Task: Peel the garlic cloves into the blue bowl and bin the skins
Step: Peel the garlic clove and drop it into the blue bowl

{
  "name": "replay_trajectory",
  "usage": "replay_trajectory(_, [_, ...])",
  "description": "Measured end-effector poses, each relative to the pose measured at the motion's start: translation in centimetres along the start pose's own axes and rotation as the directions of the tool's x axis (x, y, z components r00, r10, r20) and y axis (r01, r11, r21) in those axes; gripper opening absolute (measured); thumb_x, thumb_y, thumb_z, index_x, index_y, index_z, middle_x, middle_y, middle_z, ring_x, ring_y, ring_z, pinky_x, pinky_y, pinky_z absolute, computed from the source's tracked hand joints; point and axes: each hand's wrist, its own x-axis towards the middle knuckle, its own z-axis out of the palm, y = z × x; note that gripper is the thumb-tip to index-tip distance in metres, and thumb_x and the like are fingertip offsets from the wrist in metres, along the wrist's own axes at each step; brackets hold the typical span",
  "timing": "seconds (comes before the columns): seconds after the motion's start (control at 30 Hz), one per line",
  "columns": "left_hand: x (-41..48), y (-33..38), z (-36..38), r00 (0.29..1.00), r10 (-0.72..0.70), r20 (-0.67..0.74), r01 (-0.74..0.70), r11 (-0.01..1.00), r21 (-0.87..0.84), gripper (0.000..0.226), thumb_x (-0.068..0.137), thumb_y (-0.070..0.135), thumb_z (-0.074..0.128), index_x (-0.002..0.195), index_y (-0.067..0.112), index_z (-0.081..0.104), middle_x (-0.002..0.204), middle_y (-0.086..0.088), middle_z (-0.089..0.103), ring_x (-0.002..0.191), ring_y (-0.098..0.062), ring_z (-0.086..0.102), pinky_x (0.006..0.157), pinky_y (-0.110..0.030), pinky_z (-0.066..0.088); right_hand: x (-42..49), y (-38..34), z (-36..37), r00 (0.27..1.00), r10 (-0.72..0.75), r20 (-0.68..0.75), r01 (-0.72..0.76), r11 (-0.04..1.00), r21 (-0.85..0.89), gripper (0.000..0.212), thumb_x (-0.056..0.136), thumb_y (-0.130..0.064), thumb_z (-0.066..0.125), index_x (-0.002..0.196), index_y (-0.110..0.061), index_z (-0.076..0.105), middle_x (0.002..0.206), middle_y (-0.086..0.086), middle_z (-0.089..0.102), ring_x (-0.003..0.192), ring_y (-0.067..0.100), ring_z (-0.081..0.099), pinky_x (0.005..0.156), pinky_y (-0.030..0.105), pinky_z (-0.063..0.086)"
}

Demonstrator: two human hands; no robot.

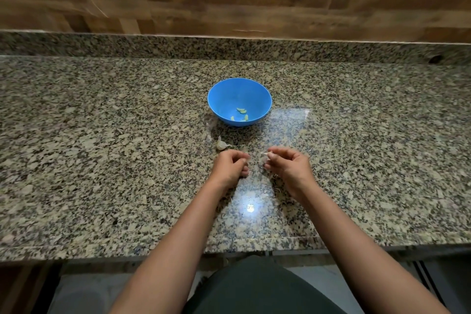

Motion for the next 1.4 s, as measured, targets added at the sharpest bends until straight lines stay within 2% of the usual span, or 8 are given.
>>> replay_trajectory(0.43, [-0.1,0.2,1.2,0.996,0.035,0.081,-0.023,0.988,-0.150,0.011,0.091,0.011,0.058,0.081,0.009,0.056,0.078,-0.009,0.062,0.060,-0.018,0.059,0.059,-0.030,0.051,-1.0,-0.7,0.9,0.995,-0.029,0.094,0.061,0.928,-0.366,0.003,0.081,0.003,0.065,0.083,0.004,0.063,0.076,0.013,0.067,0.056,0.015,0.062,0.056,0.023,0.055])
replay_trajectory(0.67, [-0.1,1.3,3.0,0.987,-0.040,-0.156,0.005,0.976,-0.220,0.020,0.091,0.008,0.056,0.072,0.011,0.052,0.071,-0.007,0.057,0.056,-0.015,0.051,0.057,-0.029,0.046,-1.8,1.1,2.4,0.810,-0.498,0.311,0.479,0.255,-0.840,0.014,0.086,0.010,0.046,0.085,0.000,0.057,0.083,0.011,0.055,0.079,0.022,0.052,0.073,0.032,0.048])
replay_trajectory(0.83, [-1.1,0.7,2.3,0.972,0.176,-0.153,-0.176,0.984,0.013,0.017,0.092,0.010,0.054,0.075,0.013,0.052,0.075,-0.008,0.059,0.068,-0.020,0.053,0.065,-0.039,0.050,-0.7,-1.0,2.1,0.997,-0.010,0.071,0.037,0.923,-0.383,0.013,0.086,0.007,0.057,0.076,0.004,0.065,0.069,0.015,0.061,0.054,0.015,0.054,0.047,0.023,0.047])
replay_trajectory(0.93, [-1.3,0.5,2.1,0.972,0.205,-0.112,-0.195,0.976,0.100,0.017,0.092,0.008,0.053,0.075,0.012,0.052,0.075,-0.007,0.058,0.066,-0.017,0.051,0.060,-0.034,0.047,-0.6,-1.1,1.9,0.988,0.143,0.059,-0.121,0.953,-0.276,0.017,0.086,0.008,0.055,0.072,0.004,0.064,0.064,0.012,0.060,0.054,0.017,0.054,0.049,0.025,0.049])
replay_trajectory(1.03, [-0.8,0.7,2.4,0.990,0.044,-0.134,-0.042,0.999,0.014,0.016,0.091,0.009,0.053,0.075,0.008,0.053,0.073,-0.007,0.056,0.063,-0.016,0.050,0.053,-0.027,0.044,-1.6,0.1,2.3,0.947,-0.284,0.153,0.292,0.555,-0.779,0.013,0.087,0.003,0.054,0.076,-0.003,0.056,0.076,0.008,0.058,0.069,0.019,0.054,0.061,0.030,0.049])
replay_trajectory(1.13, [-0.4,1.0,2.4,0.984,-0.160,-0.077,0.138,0.962,-0.235,0.022,0.089,-0.003,0.044,0.070,0.007,0.050,0.066,-0.008,0.051,0.053,-0.015,0.045,0.044,-0.024,0.040,-2.1,1.2,2.1,0.825,-0.392,0.407,0.508,0.196,-0.839,0.016,0.085,0.006,0.048,0.079,-0.009,0.046,0.082,0.004,0.047,0.076,0.017,0.044,0.066,0.022,0.033])
replay_trajectory(1.3, [-0.9,1.6,2.0,0.985,-0.170,0.007,0.156,0.887,-0.434,0.012,0.092,0.003,0.053,0.080,0.001,0.056,0.066,-0.009,0.054,0.053,-0.013,0.049,0.042,-0.016,0.044,-1.1,0.0,1.6,0.977,-0.182,0.110,0.213,0.815,-0.538,0.010,0.088,0.000,0.058,0.081,-0.008,0.059,0.077,0.005,0.061,0.068,0.017,0.056,0.068,0.033,0.051])
replay_trajectory(1.4, [-0.9,1.6,1.9,0.993,-0.091,-0.076,0.068,0.962,-0.263,0.014,0.089,0.010,0.061,0.075,0.007,0.060,0.070,-0.008,0.059,0.052,-0.011,0.052,0.048,-0.021,0.044,-0.9,-0.5,1.3,0.986,-0.112,0.120,0.153,0.890,-0.430,0.012,0.086,0.001,0.061,0.078,-0.008,0.059,0.076,0.009,0.062,0.070,0.022,0.057,0.076,0.042,0.052])
